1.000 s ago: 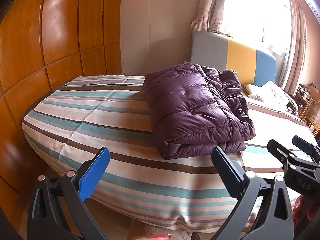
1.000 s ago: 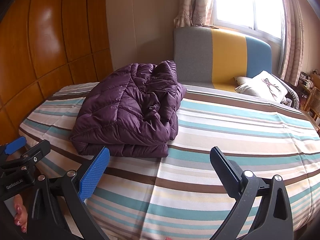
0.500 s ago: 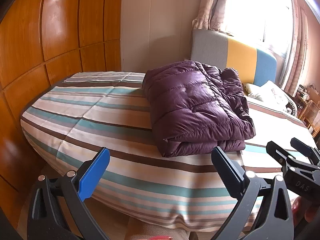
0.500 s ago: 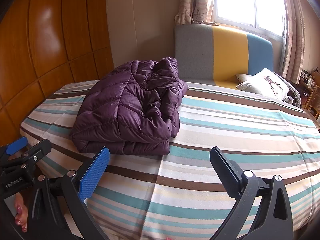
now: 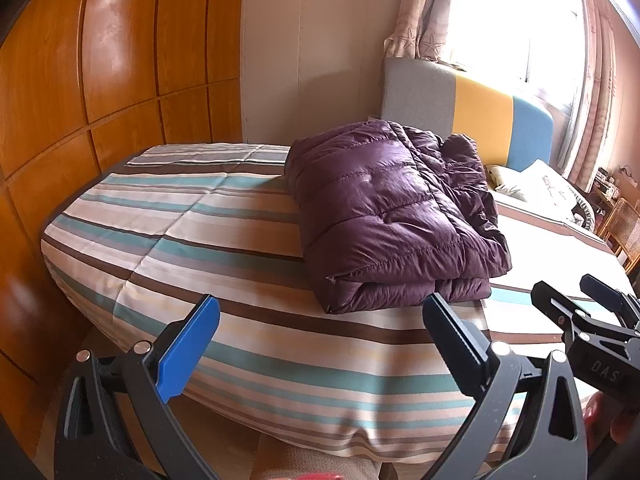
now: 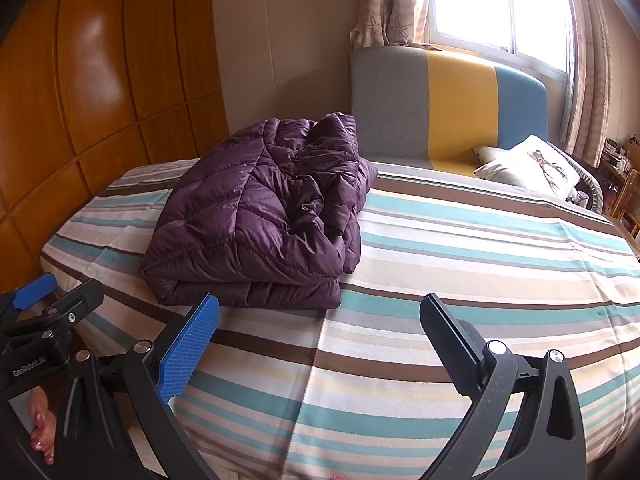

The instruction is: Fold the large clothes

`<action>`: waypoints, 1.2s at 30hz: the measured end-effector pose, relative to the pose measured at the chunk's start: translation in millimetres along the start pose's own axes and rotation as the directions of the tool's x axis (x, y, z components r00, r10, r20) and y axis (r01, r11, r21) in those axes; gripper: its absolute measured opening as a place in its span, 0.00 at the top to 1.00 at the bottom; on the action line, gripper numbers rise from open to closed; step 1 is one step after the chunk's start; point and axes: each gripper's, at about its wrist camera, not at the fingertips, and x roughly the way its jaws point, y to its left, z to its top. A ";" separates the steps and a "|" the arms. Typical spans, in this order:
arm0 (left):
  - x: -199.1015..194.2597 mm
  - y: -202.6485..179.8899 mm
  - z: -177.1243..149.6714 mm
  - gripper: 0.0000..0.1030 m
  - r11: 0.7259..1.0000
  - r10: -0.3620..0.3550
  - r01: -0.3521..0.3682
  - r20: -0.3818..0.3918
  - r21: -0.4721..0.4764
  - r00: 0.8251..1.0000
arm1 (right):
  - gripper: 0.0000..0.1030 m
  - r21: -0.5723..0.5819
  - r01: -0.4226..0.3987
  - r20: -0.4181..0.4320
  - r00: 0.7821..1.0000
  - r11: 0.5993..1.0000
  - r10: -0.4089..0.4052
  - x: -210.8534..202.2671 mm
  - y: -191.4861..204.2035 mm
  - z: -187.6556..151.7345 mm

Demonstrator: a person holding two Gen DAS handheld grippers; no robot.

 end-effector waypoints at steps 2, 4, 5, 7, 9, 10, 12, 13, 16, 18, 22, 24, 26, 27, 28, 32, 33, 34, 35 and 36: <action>0.5 0.3 0.0 0.02 1.000 -0.003 0.003 -0.003 0.001 1.000 | 0.03 0.001 0.000 -0.004 1.000 1.000 0.000 1.2 0.0 -0.1; 0.2 0.3 -0.3 0.02 1.000 0.001 -0.001 -0.003 0.001 1.000 | 0.03 0.004 -0.001 -0.002 1.000 1.000 0.001 1.5 -0.1 -0.1; 0.3 -0.1 -0.3 0.02 1.000 0.000 0.000 -0.003 0.002 1.000 | 0.03 0.004 -0.002 -0.001 1.000 1.000 0.002 1.4 -0.2 -0.3; 0.3 -0.8 -0.5 0.02 1.000 0.001 -0.001 -0.004 0.004 1.000 | 0.03 0.004 -0.002 -0.006 1.000 1.000 0.002 2.5 -0.1 -0.5; 0.5 -0.9 -0.5 0.02 1.000 -0.002 0.002 -0.007 0.006 1.000 | 0.03 0.009 -0.007 -0.003 1.000 1.000 0.007 2.3 -0.3 -1.0; 0.7 -1.3 -0.7 0.02 1.000 0.001 -0.001 -0.007 0.009 1.000 | 0.03 0.007 -0.007 -0.006 1.000 1.000 0.007 2.7 -0.2 -1.1; 1.3 -2.3 -1.3 0.02 1.000 0.005 -0.005 -0.009 0.017 1.000 | 0.03 0.004 -0.005 -0.007 1.000 1.000 0.005 2.8 0.0 -1.6; 1.7 -2.4 -1.4 0.02 1.000 0.002 -0.002 -0.011 0.019 1.000 | 0.03 0.005 -0.007 -0.007 1.000 1.000 0.007 2.8 0.0 -1.6; 2.6 -1.7 -1.5 0.02 1.000 -0.002 0.002 -0.016 0.018 1.000 | 0.03 0.007 -0.007 -0.008 1.000 1.000 0.007 4.1 0.0 -1.4; 2.0 -1.3 -1.6 0.02 1.000 -0.002 0.003 -0.014 0.015 1.000 | 0.03 0.004 -0.004 -0.011 1.000 1.000 0.004 5.2 0.4 -1.5; 1.1 -2.2 -1.8 0.02 1.000 -0.002 0.002 -0.011 0.021 1.000 | 0.03 0.005 -0.006 -0.014 1.000 1.000 0.006 4.1 -0.3 -2.2; 1.4 -2.9 -2.2 0.02 1.000 -0.008 0.008 -0.014 0.021 1.000 | 0.03 0.006 -0.007 -0.014 1.000 1.000 0.007 3.8 -1.0 -2.5; 1.8 -2.2 -2.7 0.02 1.000 -0.012 0.012 -0.019 0.008 1.000 | 0.03 0.005 -0.008 -0.018 1.000 1.000 0.008 4.9 -0.8 -2.6; 1.4 -1.6 -3.2 0.02 1.000 -0.024 0.024 -0.019 0.002 1.000 | 0.03 0.007 -0.009 -0.019 1.000 1.000 0.009 5.1 -1.0 -2.9; 1.4 -1.6 -3.4 0.02 1.000 -0.028 0.028 -0.020 -0.002 0.999 | 0.03 0.009 -0.012 -0.019 1.000 1.000 0.012 5.6 -1.2 -3.0; 6.1 -1.3 -3.8 0.02 1.000 -0.026 0.025 -0.041 -0.011 0.999 | 0.03 0.012 -0.015 -0.026 1.000 1.000 0.015 8.8 -1.4 -3.5; 8.0 -1.6 -4.4 0.02 1.000 -0.024 0.024 -0.050 -0.011 0.998 | 0.03 0.011 -0.016 -0.032 0.999 1.000 0.016 10.4 -1.1 -3.4; 9.8 -2.1 -4.9 0.02 1.000 -0.019 0.018 -0.057 -0.011 0.998 | 0.03 0.010 -0.015 -0.036 0.999 1.000 0.015 11.7 -0.9 -3.4; 11.2 -2.5 -5.1 0.02 1.000 -0.015 0.015 -0.063 -0.012 0.998 | 0.03 0.011 -0.017 -0.037 0.999 1.000 0.018 12.8 -0.8 -3.2; 13.6 -2.8 -5.4 0.02 1.000 -0.014 0.013 -0.073 -0.018 0.997 | 0.03 0.012 -0.020 -0.039 0.999 1.000 0.020 13.8 -0.9 -2.9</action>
